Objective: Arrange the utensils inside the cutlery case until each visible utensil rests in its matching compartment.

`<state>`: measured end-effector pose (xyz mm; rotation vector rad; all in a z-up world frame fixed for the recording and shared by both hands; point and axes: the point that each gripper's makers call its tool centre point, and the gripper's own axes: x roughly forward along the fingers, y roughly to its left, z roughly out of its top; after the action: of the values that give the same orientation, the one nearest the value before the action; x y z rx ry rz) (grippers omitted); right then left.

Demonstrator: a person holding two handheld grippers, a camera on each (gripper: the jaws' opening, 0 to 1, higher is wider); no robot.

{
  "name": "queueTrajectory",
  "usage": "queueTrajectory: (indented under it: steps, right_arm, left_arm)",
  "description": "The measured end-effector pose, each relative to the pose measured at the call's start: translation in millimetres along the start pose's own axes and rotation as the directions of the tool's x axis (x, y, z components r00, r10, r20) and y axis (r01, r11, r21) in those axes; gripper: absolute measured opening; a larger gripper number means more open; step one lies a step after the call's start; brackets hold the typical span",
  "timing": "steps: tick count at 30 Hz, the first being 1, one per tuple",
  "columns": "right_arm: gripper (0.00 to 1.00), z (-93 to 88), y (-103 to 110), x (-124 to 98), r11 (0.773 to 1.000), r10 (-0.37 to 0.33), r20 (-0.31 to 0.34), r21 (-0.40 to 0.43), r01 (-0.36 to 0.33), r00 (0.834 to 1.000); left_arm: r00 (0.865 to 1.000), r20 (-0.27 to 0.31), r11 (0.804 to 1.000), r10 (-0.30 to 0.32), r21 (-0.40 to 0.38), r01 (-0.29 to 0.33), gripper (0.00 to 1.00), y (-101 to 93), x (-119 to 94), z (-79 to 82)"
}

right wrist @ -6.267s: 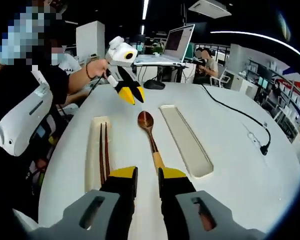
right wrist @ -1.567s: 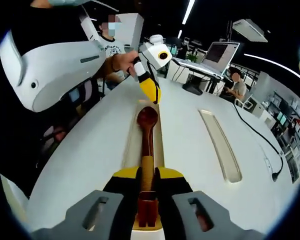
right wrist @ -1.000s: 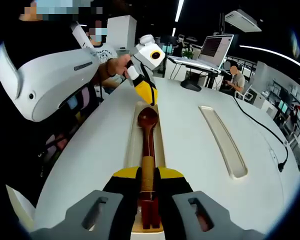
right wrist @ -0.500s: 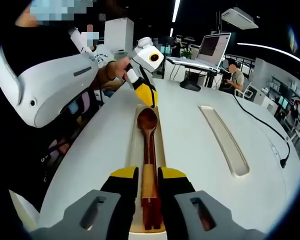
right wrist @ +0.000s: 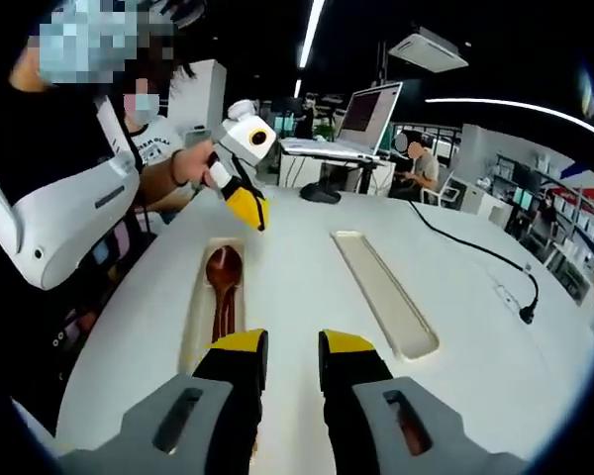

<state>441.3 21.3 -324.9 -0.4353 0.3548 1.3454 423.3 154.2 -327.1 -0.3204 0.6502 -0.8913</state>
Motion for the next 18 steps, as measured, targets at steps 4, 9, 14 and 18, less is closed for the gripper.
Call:
queueTrajectory:
  steps: [4, 9, 14, 18]
  right_arm:
    - [0.21, -1.5, -16.8, 1.8, 0.999, -0.039, -0.009, 0.028, 0.039, 0.999]
    - [0.21, -0.4, -41.9, -2.8, 0.994, -0.106, -0.022, -0.012, 0.106, 0.994]
    - [0.21, 1.6, -70.0, -8.9, 0.985, -0.171, -0.041, -0.015, 0.171, 0.984]
    - [0.20, -7.2, -91.4, -5.7, 0.968, -0.222, -0.086, 0.104, 0.230, 0.971]
  left_arm:
    - [0.997, 0.020, 0.995, 0.080, 0.064, -0.082, 0.04, 19.9, 0.3, 18.4]
    - [0.992, 0.007, 0.992, 0.128, 0.016, -0.128, 0.01, 43.6, 2.5, 29.3]
    - [0.977, 0.029, 0.976, 0.210, 0.051, -0.211, 0.01, 72.0, 0.4, 43.9]
    - [0.943, 0.054, 0.935, 0.327, 0.127, -0.332, 0.01, 106.6, -2.0, 58.3]
